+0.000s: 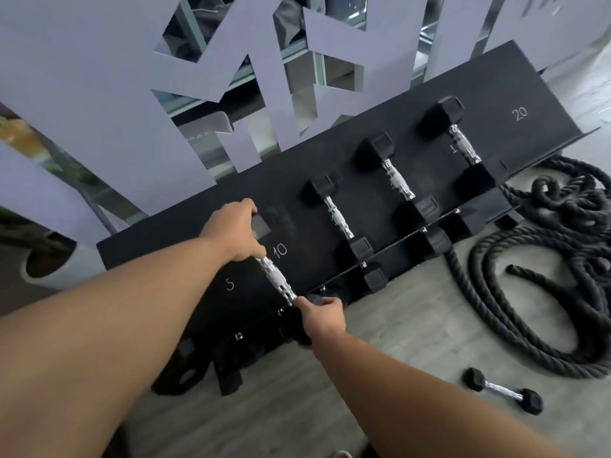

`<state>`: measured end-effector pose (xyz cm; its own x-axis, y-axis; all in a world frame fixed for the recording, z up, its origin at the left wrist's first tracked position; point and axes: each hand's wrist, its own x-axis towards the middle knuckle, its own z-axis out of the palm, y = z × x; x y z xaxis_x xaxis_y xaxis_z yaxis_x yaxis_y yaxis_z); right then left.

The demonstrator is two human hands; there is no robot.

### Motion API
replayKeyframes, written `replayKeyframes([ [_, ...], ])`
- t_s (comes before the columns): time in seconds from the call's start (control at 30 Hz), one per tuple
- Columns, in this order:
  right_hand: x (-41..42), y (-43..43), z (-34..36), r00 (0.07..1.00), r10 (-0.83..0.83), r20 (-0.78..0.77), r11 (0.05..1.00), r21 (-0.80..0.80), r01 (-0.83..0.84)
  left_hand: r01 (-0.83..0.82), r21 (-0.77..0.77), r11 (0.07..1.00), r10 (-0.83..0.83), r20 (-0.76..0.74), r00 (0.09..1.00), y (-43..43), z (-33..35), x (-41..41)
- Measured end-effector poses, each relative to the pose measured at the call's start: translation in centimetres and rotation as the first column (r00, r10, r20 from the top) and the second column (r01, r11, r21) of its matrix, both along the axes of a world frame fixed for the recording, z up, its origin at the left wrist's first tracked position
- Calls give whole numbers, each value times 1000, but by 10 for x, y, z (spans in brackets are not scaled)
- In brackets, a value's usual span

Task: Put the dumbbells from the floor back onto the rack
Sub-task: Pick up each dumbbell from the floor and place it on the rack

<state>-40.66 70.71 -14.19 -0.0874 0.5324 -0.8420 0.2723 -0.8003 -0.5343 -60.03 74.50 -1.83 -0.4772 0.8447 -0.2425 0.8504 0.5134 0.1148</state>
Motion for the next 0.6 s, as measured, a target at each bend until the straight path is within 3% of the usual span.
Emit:
replayKeyframes([
  [0.33, -58, 77, -32, 982, -26, 186, 999, 48, 18, 196, -8, 981, -196, -3, 981, 79, -52, -65],
  [0.6, -107, 84, -57, 945, -81, 315, 997, 27, 76, 338, -45, 940, -338, 6, 941, 115, -92, -98],
])
